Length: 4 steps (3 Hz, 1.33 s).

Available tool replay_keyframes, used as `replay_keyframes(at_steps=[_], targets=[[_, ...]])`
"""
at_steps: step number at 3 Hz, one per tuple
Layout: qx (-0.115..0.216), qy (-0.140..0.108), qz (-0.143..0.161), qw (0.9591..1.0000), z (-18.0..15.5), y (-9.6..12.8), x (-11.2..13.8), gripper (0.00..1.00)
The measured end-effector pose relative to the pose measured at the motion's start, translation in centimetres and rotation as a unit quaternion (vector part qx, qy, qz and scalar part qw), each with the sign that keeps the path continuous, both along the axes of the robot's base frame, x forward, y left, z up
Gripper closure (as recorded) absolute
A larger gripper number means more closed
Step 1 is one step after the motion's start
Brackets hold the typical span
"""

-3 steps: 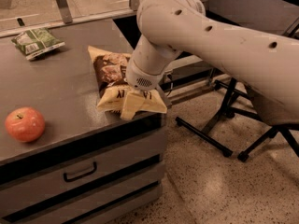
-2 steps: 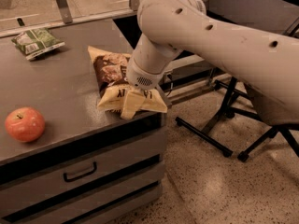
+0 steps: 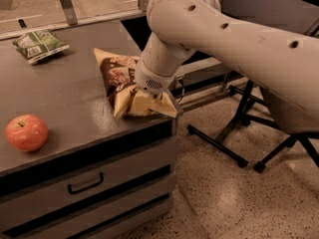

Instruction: Move brown chip bag near green jalapeno chip bag

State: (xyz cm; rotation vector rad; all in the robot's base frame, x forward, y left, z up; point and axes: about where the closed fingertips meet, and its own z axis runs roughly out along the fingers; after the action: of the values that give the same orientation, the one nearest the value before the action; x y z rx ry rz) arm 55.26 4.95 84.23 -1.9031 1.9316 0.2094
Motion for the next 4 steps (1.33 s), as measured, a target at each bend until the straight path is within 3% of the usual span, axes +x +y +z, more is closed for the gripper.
replay_keyframes(at_steps=[3, 4], targets=[[0.0, 0.0, 0.0, 1.0, 0.3, 0.0, 0.0, 1.0], [0.024, -0.051, -0.009, 0.9984, 2.2, 0.6, 3.5, 1.0]])
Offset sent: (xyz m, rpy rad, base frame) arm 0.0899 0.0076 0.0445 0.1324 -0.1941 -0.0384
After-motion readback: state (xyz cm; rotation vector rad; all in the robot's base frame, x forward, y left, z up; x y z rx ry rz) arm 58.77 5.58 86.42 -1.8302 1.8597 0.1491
